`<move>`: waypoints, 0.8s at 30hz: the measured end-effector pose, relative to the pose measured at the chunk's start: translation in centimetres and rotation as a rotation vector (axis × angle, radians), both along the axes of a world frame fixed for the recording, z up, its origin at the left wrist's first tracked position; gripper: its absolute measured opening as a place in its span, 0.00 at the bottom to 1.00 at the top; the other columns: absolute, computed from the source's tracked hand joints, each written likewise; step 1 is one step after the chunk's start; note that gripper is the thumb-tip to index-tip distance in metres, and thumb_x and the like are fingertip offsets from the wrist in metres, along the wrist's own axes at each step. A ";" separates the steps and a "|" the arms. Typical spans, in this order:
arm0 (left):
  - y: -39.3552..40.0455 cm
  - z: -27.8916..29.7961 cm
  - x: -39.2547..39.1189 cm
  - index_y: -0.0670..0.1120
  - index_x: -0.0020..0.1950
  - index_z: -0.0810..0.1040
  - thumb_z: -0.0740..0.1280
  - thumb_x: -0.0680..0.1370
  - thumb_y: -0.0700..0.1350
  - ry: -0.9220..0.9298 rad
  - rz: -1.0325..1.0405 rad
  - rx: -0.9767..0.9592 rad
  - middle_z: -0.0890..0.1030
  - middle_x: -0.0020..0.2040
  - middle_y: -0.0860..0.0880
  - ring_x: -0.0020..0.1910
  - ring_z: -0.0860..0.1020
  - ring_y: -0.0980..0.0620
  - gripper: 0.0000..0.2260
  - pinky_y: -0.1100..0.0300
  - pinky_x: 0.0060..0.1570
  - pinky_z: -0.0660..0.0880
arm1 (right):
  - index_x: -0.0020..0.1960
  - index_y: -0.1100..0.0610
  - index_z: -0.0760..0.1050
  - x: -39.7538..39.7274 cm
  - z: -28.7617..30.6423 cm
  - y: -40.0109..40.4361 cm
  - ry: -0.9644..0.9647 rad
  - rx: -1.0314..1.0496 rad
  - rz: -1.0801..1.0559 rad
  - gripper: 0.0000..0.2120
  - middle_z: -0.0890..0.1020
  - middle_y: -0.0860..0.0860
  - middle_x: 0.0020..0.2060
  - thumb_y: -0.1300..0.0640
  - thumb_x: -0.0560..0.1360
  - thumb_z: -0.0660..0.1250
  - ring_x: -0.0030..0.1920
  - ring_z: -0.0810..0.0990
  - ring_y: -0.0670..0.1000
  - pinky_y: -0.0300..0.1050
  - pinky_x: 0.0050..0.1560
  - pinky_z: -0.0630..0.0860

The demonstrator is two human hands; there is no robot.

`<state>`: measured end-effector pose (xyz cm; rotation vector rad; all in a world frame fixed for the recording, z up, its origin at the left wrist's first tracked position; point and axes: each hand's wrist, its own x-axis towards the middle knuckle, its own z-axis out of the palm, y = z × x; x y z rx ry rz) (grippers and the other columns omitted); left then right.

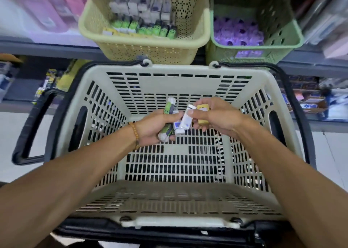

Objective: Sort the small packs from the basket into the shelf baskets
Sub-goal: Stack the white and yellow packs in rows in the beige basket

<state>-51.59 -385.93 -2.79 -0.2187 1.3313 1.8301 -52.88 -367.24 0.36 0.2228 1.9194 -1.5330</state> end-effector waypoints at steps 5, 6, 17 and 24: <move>-1.7 5.1 0.4 0.45 0.48 0.81 0.68 0.73 0.49 0.220 -0.021 -0.033 0.83 0.39 0.47 0.32 0.76 0.55 0.09 0.65 0.26 0.71 | 0.51 0.62 0.76 0.4 4.9 -2.5 0.131 -0.003 0.028 0.06 0.81 0.53 0.30 0.62 0.77 0.69 0.29 0.79 0.49 0.39 0.26 0.73; -2.2 6.0 0.3 0.44 0.48 0.80 0.68 0.74 0.48 0.269 -0.016 -0.076 0.82 0.39 0.47 0.32 0.75 0.54 0.08 0.64 0.27 0.71 | 0.51 0.62 0.75 0.5 5.8 -3.1 0.150 -0.020 0.027 0.05 0.80 0.54 0.30 0.62 0.78 0.68 0.29 0.78 0.49 0.39 0.26 0.73; -9.4 13.2 -2.8 0.37 0.49 0.79 0.65 0.79 0.41 0.539 0.254 -0.167 0.79 0.32 0.46 0.28 0.71 0.53 0.07 0.66 0.21 0.66 | 0.61 0.56 0.70 -4.8 15.4 -7.2 0.418 -0.118 0.053 0.10 0.86 0.54 0.45 0.64 0.82 0.59 0.45 0.83 0.50 0.41 0.43 0.80; -12.2 14.5 -4.7 0.35 0.49 0.78 0.66 0.78 0.43 0.532 0.378 -0.163 0.78 0.30 0.47 0.26 0.71 0.56 0.10 0.66 0.22 0.66 | 0.40 0.56 0.80 -11.9 14.4 -7.5 0.601 0.377 -0.052 0.06 0.80 0.49 0.32 0.62 0.75 0.71 0.33 0.74 0.46 0.32 0.32 0.71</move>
